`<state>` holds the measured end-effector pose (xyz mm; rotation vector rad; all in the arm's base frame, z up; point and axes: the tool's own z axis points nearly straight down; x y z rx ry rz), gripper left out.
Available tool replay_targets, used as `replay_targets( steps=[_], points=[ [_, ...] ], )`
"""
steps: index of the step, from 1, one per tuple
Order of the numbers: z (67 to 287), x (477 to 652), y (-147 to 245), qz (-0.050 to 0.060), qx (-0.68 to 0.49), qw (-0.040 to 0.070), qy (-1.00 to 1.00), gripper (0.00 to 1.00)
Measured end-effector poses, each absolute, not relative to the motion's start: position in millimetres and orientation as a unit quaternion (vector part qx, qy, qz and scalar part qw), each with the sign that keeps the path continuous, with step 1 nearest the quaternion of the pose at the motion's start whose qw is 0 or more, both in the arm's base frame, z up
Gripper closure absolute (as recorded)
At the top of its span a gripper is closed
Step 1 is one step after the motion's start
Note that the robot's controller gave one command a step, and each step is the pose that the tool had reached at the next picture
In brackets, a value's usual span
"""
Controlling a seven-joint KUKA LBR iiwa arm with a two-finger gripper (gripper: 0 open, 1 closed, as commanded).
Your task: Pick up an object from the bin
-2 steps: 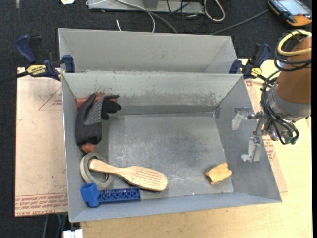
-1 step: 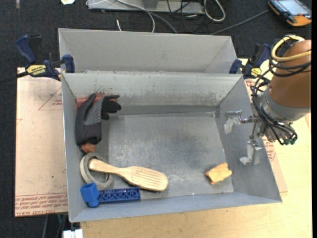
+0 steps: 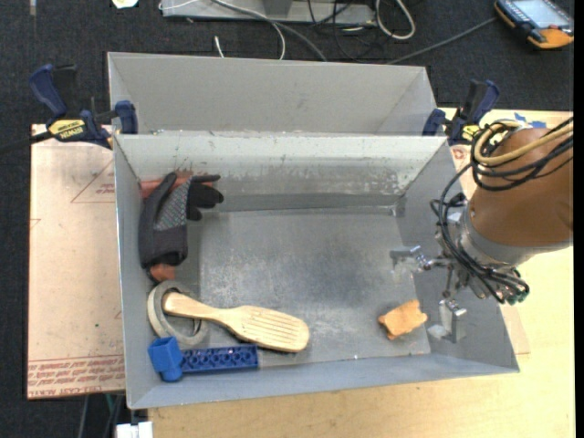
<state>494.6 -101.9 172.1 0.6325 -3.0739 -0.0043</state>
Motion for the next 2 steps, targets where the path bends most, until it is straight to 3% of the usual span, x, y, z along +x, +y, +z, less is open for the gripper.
replay_targets(
  steps=[1,2],
  points=[
    [161.1,484.5,-77.8,0.000,0.236,-0.004,-0.972,0.00],
    [111.6,482.4,-86.4,0.000,0.257,-0.003,-0.967,0.00]
  ],
)
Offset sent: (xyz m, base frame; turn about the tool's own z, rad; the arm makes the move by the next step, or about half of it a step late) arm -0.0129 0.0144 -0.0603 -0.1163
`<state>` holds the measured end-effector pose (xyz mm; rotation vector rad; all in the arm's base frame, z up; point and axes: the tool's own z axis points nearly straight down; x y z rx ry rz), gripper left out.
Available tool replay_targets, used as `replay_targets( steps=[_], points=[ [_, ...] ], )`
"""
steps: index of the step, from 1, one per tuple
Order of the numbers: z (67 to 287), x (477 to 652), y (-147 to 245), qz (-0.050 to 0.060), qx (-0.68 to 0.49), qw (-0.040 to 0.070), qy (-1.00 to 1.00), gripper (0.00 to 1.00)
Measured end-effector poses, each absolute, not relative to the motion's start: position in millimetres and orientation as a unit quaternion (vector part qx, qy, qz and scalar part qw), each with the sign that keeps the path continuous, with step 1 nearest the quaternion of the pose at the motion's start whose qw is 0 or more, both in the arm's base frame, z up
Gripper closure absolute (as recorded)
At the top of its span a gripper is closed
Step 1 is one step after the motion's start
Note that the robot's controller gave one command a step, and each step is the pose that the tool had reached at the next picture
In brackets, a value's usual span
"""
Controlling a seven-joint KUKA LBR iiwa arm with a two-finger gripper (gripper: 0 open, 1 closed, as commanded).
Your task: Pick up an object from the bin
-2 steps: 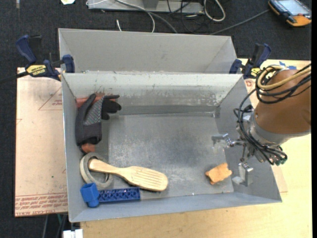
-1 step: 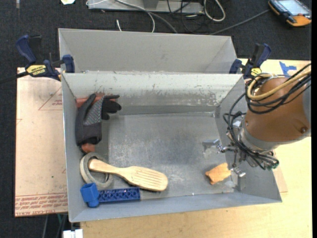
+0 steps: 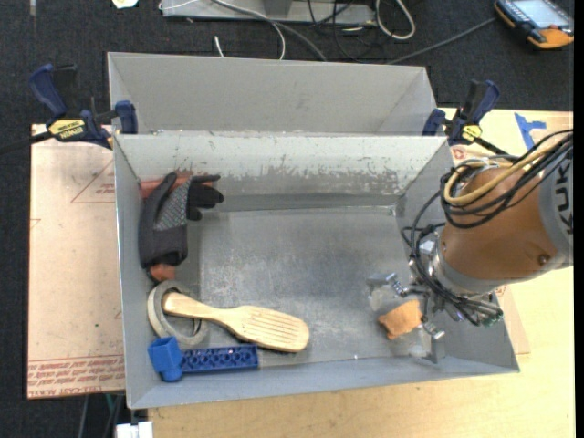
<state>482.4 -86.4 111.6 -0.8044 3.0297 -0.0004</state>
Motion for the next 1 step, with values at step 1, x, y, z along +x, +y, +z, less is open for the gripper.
replay_targets(
  steps=[1],
  points=[
    [116.4,487.4,-109.9,0.000,-0.143,0.008,0.990,0.00]
  ],
)
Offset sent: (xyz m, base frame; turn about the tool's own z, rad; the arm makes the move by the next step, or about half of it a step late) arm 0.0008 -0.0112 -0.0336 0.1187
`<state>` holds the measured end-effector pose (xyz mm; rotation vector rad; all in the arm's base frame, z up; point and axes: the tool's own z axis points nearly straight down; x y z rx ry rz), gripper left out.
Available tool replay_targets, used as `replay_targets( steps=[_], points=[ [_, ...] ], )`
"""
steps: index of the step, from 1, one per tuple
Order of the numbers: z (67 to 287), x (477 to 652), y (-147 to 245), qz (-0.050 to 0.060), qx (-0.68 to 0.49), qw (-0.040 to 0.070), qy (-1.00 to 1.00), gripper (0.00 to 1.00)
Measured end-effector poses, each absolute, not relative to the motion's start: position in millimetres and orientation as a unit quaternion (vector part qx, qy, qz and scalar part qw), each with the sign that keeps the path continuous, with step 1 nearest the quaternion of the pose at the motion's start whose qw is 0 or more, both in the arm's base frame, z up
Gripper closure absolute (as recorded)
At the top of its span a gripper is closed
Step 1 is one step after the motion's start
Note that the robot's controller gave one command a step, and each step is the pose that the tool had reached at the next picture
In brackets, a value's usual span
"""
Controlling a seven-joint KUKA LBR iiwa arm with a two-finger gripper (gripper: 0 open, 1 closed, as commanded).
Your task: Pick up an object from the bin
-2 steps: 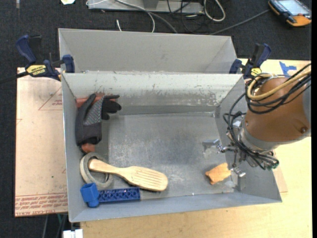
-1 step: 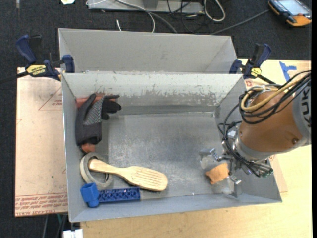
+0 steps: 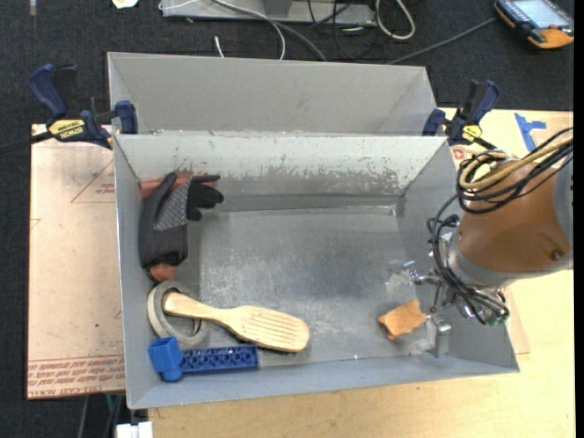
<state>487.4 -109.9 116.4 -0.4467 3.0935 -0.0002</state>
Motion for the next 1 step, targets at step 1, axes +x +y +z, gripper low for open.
replay_targets(
  steps=[1],
  points=[
    [77.5,487.7,-96.7,0.000,-0.198,0.011,0.980,0.00]
  ],
)
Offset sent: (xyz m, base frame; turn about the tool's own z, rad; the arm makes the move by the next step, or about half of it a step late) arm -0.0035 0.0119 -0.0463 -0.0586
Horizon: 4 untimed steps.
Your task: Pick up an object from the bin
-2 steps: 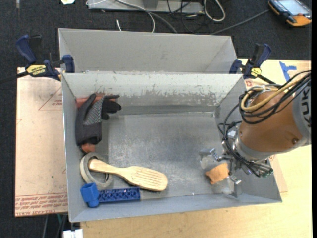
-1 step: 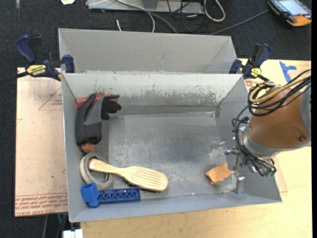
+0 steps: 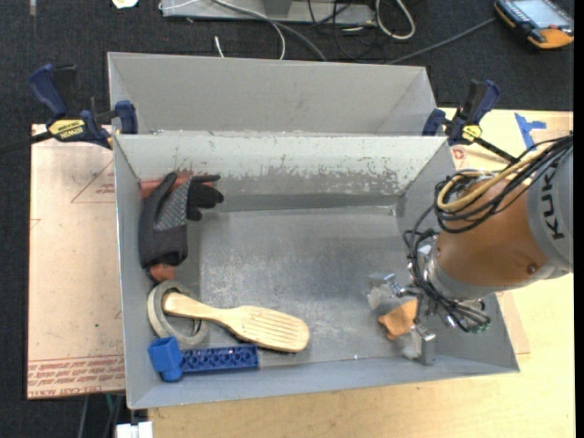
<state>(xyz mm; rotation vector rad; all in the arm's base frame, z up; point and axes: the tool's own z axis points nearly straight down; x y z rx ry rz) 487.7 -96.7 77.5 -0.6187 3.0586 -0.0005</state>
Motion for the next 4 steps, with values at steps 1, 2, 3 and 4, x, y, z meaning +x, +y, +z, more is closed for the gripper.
replay_targets(
  steps=[1,2,3,4],
  points=[
    [72.3,488.6,-97.2,-0.003,-0.172,0.016,0.985,0.00],
    [72.8,487.7,-101.4,-0.002,-0.162,0.019,0.987,0.00],
    [78.1,485.5,-94.6,-0.001,-0.151,0.018,0.988,1.00],
    [78.1,485.5,-94.6,-0.001,-0.151,0.018,0.988,1.00]
  ],
)
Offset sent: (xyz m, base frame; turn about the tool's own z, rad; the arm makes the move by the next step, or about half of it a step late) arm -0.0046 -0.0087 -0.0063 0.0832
